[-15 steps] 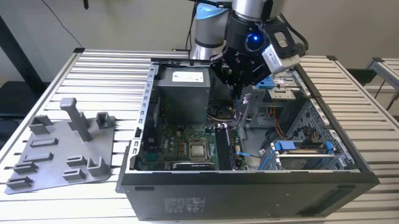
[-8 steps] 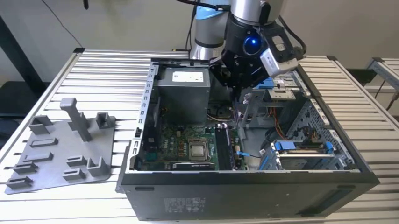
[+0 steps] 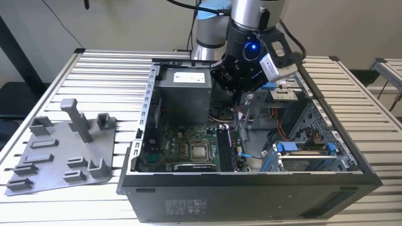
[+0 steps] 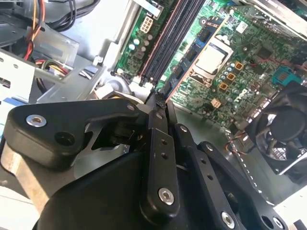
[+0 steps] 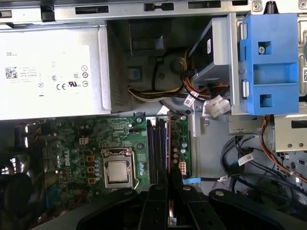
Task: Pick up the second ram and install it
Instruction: 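Insert the second ram into the second slot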
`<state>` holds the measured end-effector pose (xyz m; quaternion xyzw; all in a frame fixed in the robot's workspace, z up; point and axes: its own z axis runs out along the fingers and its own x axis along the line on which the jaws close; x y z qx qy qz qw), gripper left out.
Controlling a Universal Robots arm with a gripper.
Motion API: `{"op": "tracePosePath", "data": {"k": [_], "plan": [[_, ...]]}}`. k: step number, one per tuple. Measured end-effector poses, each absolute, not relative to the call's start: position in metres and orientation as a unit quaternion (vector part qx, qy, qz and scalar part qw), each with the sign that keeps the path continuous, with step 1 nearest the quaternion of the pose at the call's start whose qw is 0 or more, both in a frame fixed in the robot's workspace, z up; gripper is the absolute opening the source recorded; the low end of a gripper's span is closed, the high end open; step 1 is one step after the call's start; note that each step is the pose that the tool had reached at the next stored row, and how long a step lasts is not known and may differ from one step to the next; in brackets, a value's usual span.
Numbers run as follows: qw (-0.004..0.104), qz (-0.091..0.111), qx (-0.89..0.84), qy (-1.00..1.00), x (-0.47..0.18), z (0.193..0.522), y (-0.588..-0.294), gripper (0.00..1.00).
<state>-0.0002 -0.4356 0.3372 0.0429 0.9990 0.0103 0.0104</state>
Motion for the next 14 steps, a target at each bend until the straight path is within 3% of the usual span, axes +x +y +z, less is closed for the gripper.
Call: {"op": "tracePosePath", "data": {"k": [14], "plan": [[0.01, 0.01, 0.045, 0.999, -0.001, 0.319, -0.436, 0.14]]}}
